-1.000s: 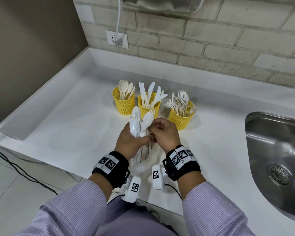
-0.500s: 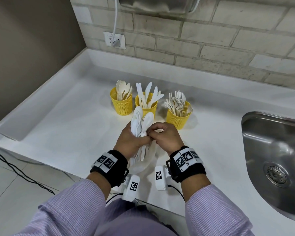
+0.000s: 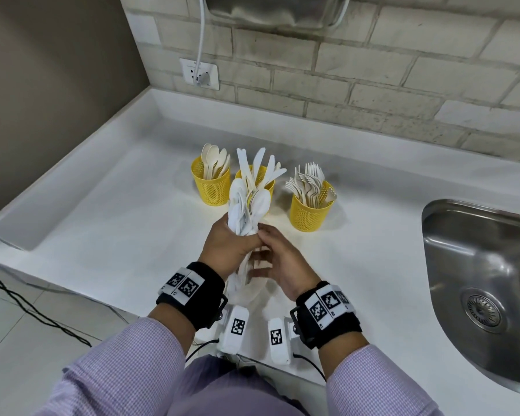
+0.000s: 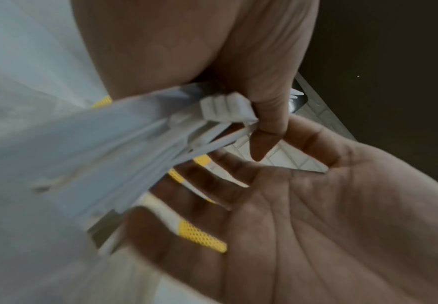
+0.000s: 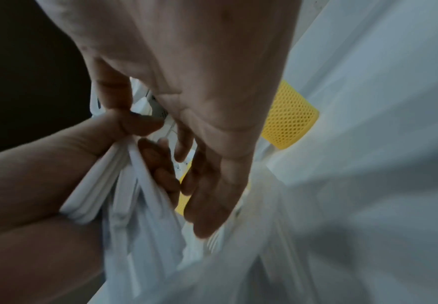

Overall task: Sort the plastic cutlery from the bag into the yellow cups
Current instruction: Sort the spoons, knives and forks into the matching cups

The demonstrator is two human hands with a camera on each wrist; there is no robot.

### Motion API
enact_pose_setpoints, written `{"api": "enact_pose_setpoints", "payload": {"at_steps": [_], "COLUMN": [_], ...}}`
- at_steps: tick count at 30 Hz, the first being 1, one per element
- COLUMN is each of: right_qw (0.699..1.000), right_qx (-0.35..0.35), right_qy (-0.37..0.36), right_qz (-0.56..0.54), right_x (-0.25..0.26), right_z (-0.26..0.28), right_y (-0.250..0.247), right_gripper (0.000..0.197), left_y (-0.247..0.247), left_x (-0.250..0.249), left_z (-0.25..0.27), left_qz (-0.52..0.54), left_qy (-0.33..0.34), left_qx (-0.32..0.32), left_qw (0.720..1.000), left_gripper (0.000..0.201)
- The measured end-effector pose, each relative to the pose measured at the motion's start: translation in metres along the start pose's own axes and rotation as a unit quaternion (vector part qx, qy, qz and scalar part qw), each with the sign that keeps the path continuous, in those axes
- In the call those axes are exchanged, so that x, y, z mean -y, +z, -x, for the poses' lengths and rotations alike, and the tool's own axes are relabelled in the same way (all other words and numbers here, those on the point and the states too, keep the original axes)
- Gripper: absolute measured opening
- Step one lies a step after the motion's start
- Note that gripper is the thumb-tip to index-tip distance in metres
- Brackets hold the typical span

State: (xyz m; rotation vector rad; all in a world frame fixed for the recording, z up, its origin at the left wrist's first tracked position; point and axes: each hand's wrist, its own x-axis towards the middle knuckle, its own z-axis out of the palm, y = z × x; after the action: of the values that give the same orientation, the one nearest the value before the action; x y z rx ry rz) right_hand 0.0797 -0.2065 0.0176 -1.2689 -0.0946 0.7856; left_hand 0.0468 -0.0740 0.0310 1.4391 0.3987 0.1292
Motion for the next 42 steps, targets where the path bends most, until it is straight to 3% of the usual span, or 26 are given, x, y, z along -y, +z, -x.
{"api": "enact_pose_setpoints", "payload": {"at_steps": [4, 9, 10, 13, 18, 22, 24, 28, 33, 37, 39, 42], "right_qw": [0.995, 0.994, 0.993, 0.989, 0.984, 0.972, 0.966, 0.968, 0.985, 0.991, 0.995, 0.999], "right_qx": [0.070, 0.100, 0.097, 0.069, 0.011, -0.024, -0.032, -0.021, 0.021, 0.019, 0.031, 0.038], "right_qy": [0.024, -0.018, -0.039, -0.095, -0.094, -0.123, -0.135, -0.114, -0.025, -0.064, -0.057, 0.013], "right_qz": [-0.062, 0.042, 0.060, 0.090, 0.152, 0.201, 0.218, 0.222, 0.171, 0.112, 0.073, -0.035], "right_x": [-0.006, -0.012, -0.012, -0.010, -0.007, -0.005, -0.005, -0.006, 0.000, 0.000, 0.001, 0.006], "right_z": [0.009, 0.010, 0.010, 0.008, 0.003, -0.002, -0.003, 0.001, 0.004, -0.001, 0.000, 0.001], "right_y": [-0.001, -0.005, -0.001, 0.007, 0.006, 0.008, 0.008, 0.006, 0.009, 0.012, 0.013, 0.012], "right_gripper": [0.052, 0.095, 0.095, 0.076, 0.047, 0.047, 0.043, 0.014, 0.036, 0.051, 0.051, 0.041], "left_y": [0.005, 0.014, 0.016, 0.018, 0.017, 0.018, 0.015, 0.003, -0.004, 0.000, 0.000, -0.001], "left_x": [-0.001, -0.006, -0.007, -0.007, -0.011, -0.016, -0.021, -0.030, -0.029, -0.035, -0.041, -0.046], "left_z": [0.002, 0.004, 0.006, 0.009, 0.008, 0.009, 0.009, 0.011, 0.014, 0.019, 0.019, 0.017], "left_qz": [0.005, 0.041, 0.036, -0.004, -0.065, -0.117, -0.111, -0.124, -0.186, -0.179, -0.131, -0.089], "left_qy": [-0.016, 0.005, 0.010, 0.032, 0.054, 0.084, 0.085, 0.079, 0.067, 0.106, 0.114, 0.125], "left_qx": [-0.004, -0.010, -0.005, 0.007, 0.013, 0.008, 0.043, 0.122, 0.122, 0.057, 0.045, 0.034], "left_qw": [1.000, 0.999, 0.999, 0.999, 0.996, 0.989, 0.989, 0.982, 0.973, 0.976, 0.984, 0.988], "left_gripper": [0.021, 0.024, 0.025, 0.028, 0.034, 0.040, 0.047, 0.046, 0.033, 0.024, 0.018, 0.014]}}
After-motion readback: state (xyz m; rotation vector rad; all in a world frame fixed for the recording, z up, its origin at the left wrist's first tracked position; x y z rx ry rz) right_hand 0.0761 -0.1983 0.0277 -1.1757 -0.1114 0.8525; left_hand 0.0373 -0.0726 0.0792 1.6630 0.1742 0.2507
